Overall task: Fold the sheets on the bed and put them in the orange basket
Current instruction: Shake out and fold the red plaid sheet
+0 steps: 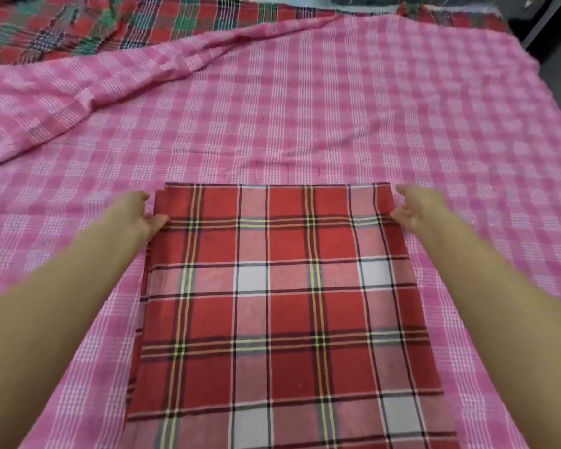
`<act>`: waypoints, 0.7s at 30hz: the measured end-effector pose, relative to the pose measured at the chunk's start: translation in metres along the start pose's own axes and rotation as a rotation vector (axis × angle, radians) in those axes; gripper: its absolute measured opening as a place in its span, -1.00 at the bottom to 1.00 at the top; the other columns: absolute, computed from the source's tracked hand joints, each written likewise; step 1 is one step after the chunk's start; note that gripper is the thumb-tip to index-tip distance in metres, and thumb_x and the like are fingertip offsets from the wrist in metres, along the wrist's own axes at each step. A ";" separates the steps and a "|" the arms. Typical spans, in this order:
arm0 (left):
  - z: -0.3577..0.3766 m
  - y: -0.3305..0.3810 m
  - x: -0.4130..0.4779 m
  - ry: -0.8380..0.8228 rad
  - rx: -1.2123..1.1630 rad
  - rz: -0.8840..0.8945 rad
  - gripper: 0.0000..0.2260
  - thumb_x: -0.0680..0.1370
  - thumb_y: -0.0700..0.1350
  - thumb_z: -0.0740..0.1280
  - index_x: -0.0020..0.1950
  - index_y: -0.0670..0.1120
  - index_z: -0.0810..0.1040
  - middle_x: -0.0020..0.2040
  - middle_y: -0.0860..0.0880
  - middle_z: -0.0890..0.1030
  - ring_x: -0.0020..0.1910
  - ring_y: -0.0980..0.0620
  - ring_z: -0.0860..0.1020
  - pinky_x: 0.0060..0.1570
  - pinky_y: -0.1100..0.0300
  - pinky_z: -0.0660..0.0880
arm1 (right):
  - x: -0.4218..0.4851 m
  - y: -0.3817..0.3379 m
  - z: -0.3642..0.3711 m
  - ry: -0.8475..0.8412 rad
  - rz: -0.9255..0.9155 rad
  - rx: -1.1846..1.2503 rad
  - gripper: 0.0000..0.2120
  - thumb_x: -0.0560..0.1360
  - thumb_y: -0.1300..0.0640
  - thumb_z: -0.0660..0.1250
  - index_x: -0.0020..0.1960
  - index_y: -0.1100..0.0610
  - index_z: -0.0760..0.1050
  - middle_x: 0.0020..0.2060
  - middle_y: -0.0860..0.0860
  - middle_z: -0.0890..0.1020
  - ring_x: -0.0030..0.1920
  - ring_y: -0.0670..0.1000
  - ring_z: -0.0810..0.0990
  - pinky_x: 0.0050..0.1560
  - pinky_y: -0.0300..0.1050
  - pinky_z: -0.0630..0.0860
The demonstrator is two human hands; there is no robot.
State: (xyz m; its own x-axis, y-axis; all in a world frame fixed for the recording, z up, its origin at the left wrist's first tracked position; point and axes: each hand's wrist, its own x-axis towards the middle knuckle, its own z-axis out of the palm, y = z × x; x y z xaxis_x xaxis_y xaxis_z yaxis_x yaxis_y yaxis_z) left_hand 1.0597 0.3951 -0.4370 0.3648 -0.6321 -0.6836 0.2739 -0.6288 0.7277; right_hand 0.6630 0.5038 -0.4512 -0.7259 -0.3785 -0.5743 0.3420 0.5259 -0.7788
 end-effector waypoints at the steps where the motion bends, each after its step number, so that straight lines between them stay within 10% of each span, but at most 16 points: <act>1: -0.007 -0.008 -0.001 -0.012 0.092 0.059 -0.78 0.59 -0.19 0.23 0.23 -0.05 0.43 0.06 -0.21 0.45 -0.09 -0.03 0.51 0.13 0.26 0.49 | -0.002 0.011 -0.007 0.015 -0.075 -0.078 -0.69 0.47 0.23 0.32 0.21 0.20 0.47 -0.29 0.05 0.45 -0.32 -0.02 0.44 -0.28 -0.19 0.52; 3: -0.035 -0.032 -0.001 0.013 0.274 0.181 -0.76 0.52 -0.21 0.29 0.18 -0.12 0.42 -0.13 -0.19 0.41 -0.32 0.01 0.42 -0.30 0.24 0.50 | -0.018 0.040 -0.032 0.076 -0.236 -0.278 -0.55 0.38 0.14 0.38 0.25 0.20 0.47 -0.18 0.07 0.54 -0.26 0.01 0.49 -0.26 -0.13 0.48; 8: -0.132 -0.110 -0.054 0.132 0.849 0.366 -0.60 0.50 -0.09 0.38 0.26 -0.23 0.41 0.01 -0.17 0.52 -0.08 -0.10 0.48 0.03 -0.02 0.43 | -0.103 0.138 -0.122 0.041 -0.259 -0.765 -0.64 0.44 0.18 0.41 0.21 0.23 0.49 -0.01 0.16 0.62 0.00 0.15 0.59 0.01 -0.06 0.44; 14: -0.226 -0.177 -0.140 0.011 1.143 0.069 -0.57 0.51 0.07 0.35 0.11 -0.30 0.51 0.03 -0.28 0.58 0.02 -0.24 0.55 0.00 0.02 0.40 | -0.196 0.241 -0.201 -0.067 0.011 -0.946 -0.67 0.45 0.03 0.41 0.06 0.27 0.53 -0.11 0.15 0.64 -0.08 0.19 0.60 -0.06 0.01 0.49; 21: -0.250 -0.159 -0.177 -0.235 0.902 -0.235 -0.73 0.52 -0.01 0.35 -0.13 -0.22 0.63 -0.16 -0.19 0.68 -0.11 -0.13 0.62 0.13 0.02 0.48 | -0.228 0.219 -0.218 -0.057 0.236 -0.444 -0.91 0.45 0.26 0.40 -0.16 0.28 0.51 -0.49 0.01 0.59 -0.52 -0.13 0.53 -0.54 -0.33 0.45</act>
State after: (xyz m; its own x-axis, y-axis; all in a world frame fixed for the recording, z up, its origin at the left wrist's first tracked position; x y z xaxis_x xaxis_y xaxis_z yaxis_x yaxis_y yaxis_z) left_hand 1.1735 0.7202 -0.4177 0.1736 -0.4588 -0.8714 -0.5060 -0.8007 0.3208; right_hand 0.7732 0.8716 -0.4361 -0.6212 -0.2451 -0.7443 0.1971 0.8704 -0.4511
